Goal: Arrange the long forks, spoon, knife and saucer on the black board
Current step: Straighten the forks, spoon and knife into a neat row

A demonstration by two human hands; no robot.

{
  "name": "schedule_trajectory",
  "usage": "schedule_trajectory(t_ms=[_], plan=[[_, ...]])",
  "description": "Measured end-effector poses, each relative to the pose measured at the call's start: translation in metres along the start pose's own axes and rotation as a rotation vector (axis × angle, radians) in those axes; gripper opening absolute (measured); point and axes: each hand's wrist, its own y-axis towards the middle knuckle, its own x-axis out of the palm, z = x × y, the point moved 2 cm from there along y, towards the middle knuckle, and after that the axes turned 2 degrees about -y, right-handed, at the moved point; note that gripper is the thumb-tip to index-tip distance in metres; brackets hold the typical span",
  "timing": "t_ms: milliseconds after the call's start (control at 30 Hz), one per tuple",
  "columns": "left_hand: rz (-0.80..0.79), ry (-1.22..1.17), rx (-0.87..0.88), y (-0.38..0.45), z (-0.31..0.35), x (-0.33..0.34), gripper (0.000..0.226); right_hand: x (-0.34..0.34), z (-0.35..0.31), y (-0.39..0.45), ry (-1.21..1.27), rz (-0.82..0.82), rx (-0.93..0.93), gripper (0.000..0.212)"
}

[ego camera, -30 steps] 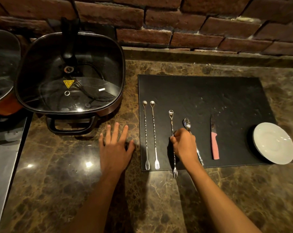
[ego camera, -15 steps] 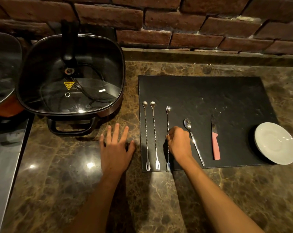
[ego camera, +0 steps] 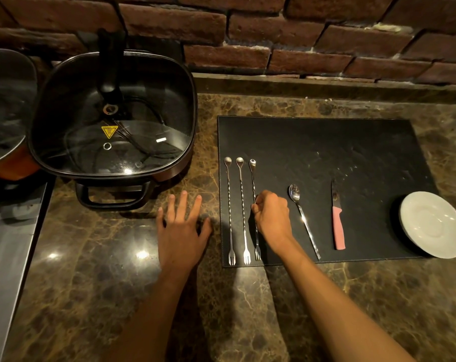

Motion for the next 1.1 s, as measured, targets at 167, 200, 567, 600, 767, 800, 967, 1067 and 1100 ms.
schedule_trajectory(t_ms=[167,200,567,600,767,800,967,1067,1100], plan=[[-0.007,0.015,0.001,0.0,-0.001,0.002,0.063,0.001,0.001,0.0,0.001,0.002,0.003,0.008],[-0.008,0.015,0.0,0.0,-0.001,0.002,0.063,0.001,0.001,0.0,0.006,0.001,0.005,0.008],[-0.005,0.006,0.006,0.001,0.001,-0.003,0.063,0.003,0.004,0.001,0.028,0.009,0.01,0.007],[-0.009,0.008,0.005,0.001,0.001,-0.003,0.063,0.004,0.005,0.001,0.031,0.01,0.008,0.006],[-0.027,0.006,-0.005,0.001,0.001,-0.002,0.063,0.007,0.008,0.003,0.051,0.008,0.026,0.009],[-0.03,0.007,-0.005,0.001,0.001,-0.002,0.063,0.008,0.009,0.003,0.057,0.012,0.034,0.011],[-0.036,0.002,-0.01,0.001,0.001,-0.004,0.063,0.001,0.02,0.001,0.12,0.053,0.052,0.017],[-0.034,-0.001,-0.013,0.0,0.002,-0.007,0.064,-0.016,0.042,-0.003,0.08,0.141,0.047,0.008],[-0.032,0.001,-0.01,0.0,0.003,-0.008,0.064,-0.023,0.051,-0.004,0.054,0.178,0.054,0.005]])
